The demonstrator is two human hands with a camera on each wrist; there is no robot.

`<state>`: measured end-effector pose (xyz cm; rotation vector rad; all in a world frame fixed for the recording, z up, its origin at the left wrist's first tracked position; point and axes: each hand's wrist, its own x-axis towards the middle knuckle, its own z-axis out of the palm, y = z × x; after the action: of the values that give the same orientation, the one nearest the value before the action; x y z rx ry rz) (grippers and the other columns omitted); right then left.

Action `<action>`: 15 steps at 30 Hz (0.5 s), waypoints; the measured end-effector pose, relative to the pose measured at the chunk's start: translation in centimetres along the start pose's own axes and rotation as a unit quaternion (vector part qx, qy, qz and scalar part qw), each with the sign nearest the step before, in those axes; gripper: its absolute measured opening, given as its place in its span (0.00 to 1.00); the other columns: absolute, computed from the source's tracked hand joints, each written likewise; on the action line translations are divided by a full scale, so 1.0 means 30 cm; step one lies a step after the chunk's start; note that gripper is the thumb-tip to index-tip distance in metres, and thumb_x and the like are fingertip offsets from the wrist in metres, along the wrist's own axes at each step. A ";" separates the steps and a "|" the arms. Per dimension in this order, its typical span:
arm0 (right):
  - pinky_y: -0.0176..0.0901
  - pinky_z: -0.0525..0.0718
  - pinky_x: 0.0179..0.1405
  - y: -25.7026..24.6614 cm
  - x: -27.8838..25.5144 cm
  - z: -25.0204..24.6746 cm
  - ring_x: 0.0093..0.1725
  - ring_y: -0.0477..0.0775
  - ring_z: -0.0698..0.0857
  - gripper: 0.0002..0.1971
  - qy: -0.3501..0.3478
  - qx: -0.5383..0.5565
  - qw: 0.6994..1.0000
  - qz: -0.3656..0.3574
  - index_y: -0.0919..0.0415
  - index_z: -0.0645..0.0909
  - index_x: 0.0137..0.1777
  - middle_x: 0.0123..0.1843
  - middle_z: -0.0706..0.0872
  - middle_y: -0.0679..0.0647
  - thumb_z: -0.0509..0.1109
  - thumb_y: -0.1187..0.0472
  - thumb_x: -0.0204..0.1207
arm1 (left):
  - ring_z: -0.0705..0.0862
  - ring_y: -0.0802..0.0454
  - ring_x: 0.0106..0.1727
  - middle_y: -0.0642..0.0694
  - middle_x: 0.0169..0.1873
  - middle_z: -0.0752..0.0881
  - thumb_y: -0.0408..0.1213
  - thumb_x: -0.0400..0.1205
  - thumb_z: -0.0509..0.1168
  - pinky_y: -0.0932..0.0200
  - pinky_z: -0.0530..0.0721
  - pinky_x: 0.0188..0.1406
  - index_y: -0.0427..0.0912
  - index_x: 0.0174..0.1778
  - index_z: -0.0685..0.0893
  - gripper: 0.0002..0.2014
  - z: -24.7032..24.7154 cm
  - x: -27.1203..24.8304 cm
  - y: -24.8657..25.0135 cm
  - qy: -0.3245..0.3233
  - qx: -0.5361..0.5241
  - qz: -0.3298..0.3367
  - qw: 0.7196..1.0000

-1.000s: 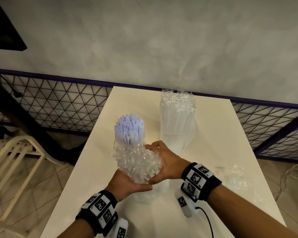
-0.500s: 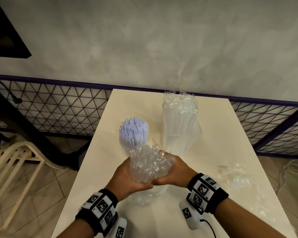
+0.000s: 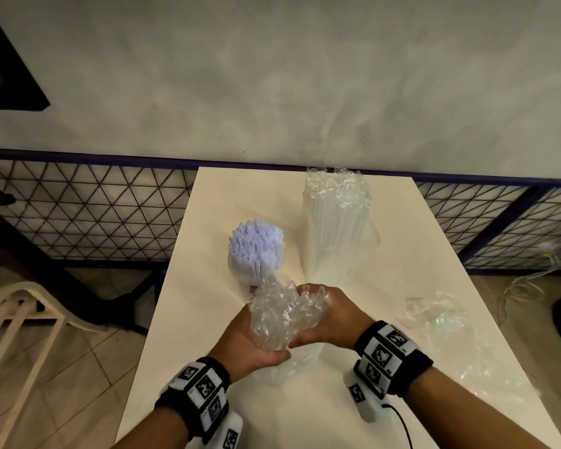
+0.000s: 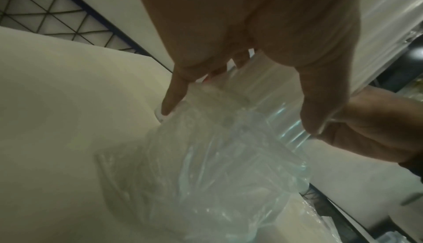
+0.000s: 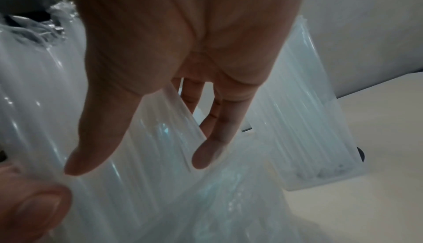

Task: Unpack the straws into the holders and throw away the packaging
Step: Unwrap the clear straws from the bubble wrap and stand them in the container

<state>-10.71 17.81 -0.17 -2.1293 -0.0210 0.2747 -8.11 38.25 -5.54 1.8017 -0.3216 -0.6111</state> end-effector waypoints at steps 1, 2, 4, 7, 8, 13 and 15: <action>0.37 0.85 0.47 -0.006 -0.001 0.002 0.44 0.38 0.89 0.24 -0.005 -0.004 1.000 0.002 0.39 0.85 0.45 0.43 0.91 0.39 0.92 0.59 0.54 | 0.86 0.66 0.55 0.56 0.53 0.89 0.35 0.61 0.84 0.68 0.82 0.53 0.48 0.68 0.76 0.39 0.001 0.000 -0.002 0.000 0.000 -0.002 1.000; 0.32 0.82 0.45 -0.013 -0.003 0.002 0.41 0.36 0.88 0.23 -0.009 -0.005 1.000 0.003 0.38 0.84 0.43 0.40 0.91 0.37 0.91 0.60 0.56 | 0.87 0.67 0.54 0.57 0.52 0.89 0.35 0.62 0.83 0.71 0.82 0.51 0.47 0.68 0.76 0.38 0.004 0.000 -0.002 0.003 0.000 0.000 1.000; 0.29 0.81 0.45 -0.015 -0.009 0.003 0.41 0.34 0.88 0.23 -0.021 -0.001 1.000 0.001 0.39 0.83 0.44 0.39 0.90 0.35 0.90 0.63 0.58 | 0.87 0.66 0.53 0.58 0.50 0.89 0.35 0.61 0.83 0.72 0.82 0.50 0.46 0.68 0.76 0.39 0.008 0.000 -0.002 0.005 -0.006 0.004 1.000; 0.33 0.84 0.48 -0.006 -0.012 -0.002 0.46 0.38 0.88 0.25 -0.033 0.000 0.999 0.006 0.47 0.83 0.52 0.46 0.90 0.43 0.89 0.65 0.58 | 0.88 0.63 0.52 0.58 0.50 0.90 0.37 0.60 0.84 0.67 0.83 0.50 0.50 0.60 0.82 0.32 0.007 0.001 -0.002 0.009 -0.033 -0.004 0.999; 0.34 0.84 0.49 -0.001 -0.009 -0.003 0.48 0.41 0.88 0.27 -0.035 -0.016 0.999 0.005 0.51 0.82 0.55 0.50 0.88 0.46 0.89 0.66 0.59 | 0.89 0.62 0.52 0.56 0.50 0.91 0.39 0.59 0.83 0.66 0.83 0.51 0.50 0.58 0.82 0.31 0.008 0.002 -0.003 0.015 -0.044 -0.008 0.999; 0.27 0.78 0.42 -0.008 0.009 -0.005 0.43 0.46 0.82 0.15 -0.052 -0.136 0.988 -0.054 0.63 0.84 0.48 0.47 0.84 0.56 0.83 0.65 0.63 | 0.89 0.60 0.51 0.54 0.49 0.91 0.37 0.62 0.83 0.69 0.84 0.49 0.52 0.55 0.83 0.26 0.022 -0.006 -0.002 0.033 -0.058 -0.022 0.998; 0.38 0.82 0.42 -0.002 0.013 0.000 0.40 0.49 0.84 0.14 -0.045 -0.159 0.985 -0.055 0.59 0.83 0.48 0.42 0.86 0.52 0.80 0.59 0.63 | 0.89 0.62 0.49 0.58 0.48 0.91 0.31 0.65 0.82 0.74 0.82 0.46 0.53 0.52 0.83 0.23 0.026 -0.012 -0.001 0.039 -0.061 -0.029 0.997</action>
<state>-10.33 17.90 -0.19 -2.4203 -0.2486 0.3192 -8.86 37.81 -5.66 1.7163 -0.1754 -0.5883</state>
